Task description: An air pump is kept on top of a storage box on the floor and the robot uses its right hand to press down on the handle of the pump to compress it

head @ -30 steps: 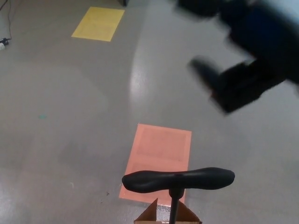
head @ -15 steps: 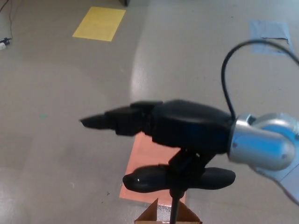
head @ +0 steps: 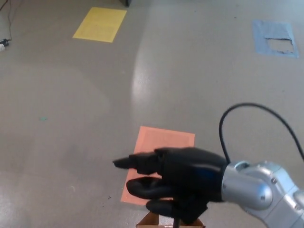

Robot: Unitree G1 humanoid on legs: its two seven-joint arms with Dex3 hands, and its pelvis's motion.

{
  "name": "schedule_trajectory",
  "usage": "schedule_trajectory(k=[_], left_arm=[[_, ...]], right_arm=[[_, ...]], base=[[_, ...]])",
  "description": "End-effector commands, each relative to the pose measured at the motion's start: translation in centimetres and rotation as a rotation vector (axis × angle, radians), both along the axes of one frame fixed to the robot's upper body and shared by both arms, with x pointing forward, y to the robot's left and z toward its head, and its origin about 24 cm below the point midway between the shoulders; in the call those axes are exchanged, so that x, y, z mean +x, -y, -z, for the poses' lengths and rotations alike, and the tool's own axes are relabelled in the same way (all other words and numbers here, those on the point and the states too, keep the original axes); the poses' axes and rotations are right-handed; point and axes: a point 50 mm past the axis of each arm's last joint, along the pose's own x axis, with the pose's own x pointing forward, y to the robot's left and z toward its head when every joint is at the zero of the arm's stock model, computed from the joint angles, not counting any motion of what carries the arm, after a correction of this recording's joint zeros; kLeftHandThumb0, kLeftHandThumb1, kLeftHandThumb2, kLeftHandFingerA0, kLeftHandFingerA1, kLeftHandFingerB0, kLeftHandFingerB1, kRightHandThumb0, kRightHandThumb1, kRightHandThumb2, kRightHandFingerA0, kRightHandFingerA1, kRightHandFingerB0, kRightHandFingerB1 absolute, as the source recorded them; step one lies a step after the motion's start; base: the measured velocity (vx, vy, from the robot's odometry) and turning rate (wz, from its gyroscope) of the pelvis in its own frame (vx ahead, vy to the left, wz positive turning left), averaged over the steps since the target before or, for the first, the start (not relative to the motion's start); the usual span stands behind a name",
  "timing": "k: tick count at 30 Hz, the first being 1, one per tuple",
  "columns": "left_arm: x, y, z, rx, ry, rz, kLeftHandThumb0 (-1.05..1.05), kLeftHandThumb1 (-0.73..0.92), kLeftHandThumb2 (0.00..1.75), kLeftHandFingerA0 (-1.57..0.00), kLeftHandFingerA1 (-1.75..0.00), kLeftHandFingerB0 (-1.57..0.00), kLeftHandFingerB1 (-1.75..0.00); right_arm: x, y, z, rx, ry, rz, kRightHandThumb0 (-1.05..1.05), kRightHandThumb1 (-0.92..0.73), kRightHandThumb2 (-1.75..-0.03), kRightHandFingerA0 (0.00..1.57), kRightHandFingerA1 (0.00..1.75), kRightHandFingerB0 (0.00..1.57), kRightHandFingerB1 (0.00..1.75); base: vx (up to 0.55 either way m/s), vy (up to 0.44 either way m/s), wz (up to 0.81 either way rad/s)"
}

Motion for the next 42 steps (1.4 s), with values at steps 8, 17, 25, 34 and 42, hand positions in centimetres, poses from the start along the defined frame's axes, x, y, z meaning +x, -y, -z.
schedule_trajectory(k=[8,17,25,34,42], left_arm=[[-0.2,-0.7,-0.6,0.01,0.029,-0.007,-0.7,0.8,1.16,-0.02,-0.37,-0.01,-0.28],[-0.4,-0.7,-0.5,-0.002,0.037,-0.016,-0.7,0.8,1.15,-0.02,-0.38,-0.01,-0.29],[-0.6,-0.7,-0.2,-0.017,0.036,-0.024,-0.81,0.85,1.16,-0.07,-0.33,-0.06,-0.23],[-0.3,-0.6,-0.4,-0.022,0.049,-0.027,-0.78,0.85,1.15,-0.06,-0.32,-0.05,-0.23],[-0.9,-0.7,0.0,-0.023,0.031,-0.03,-0.79,0.86,1.16,-0.06,-0.29,-0.05,-0.22]], right_arm=[[1.1,0.7,13.8,-0.344,-0.034,0.203,-0.89,-0.82,-1.2,0.0,0.16,0.0,0.15],[2.5,1.6,17.3,-0.441,-0.115,0.327,-0.93,-0.85,-1.23,0.0,0.14,0.0,0.13],[1.8,1.6,19.0,-0.48,-0.188,0.383,-0.95,-0.82,-1.19,0.06,0.16,0.07,0.15],[1.8,2.3,19.5,-0.494,-0.227,0.432,-0.94,-0.85,-1.2,0.06,0.15,0.06,0.14],[1.6,2.5,20.0,-0.495,-0.258,0.449,-0.93,-0.85,-1.19,0.05,0.14,0.05,0.14]], base=[[0.0,0.0,0.0],[0.0,0.0,0.0],[0.0,0.0,0.0],[0.0,0.0,0.0],[0.0,0.0,0.0]])
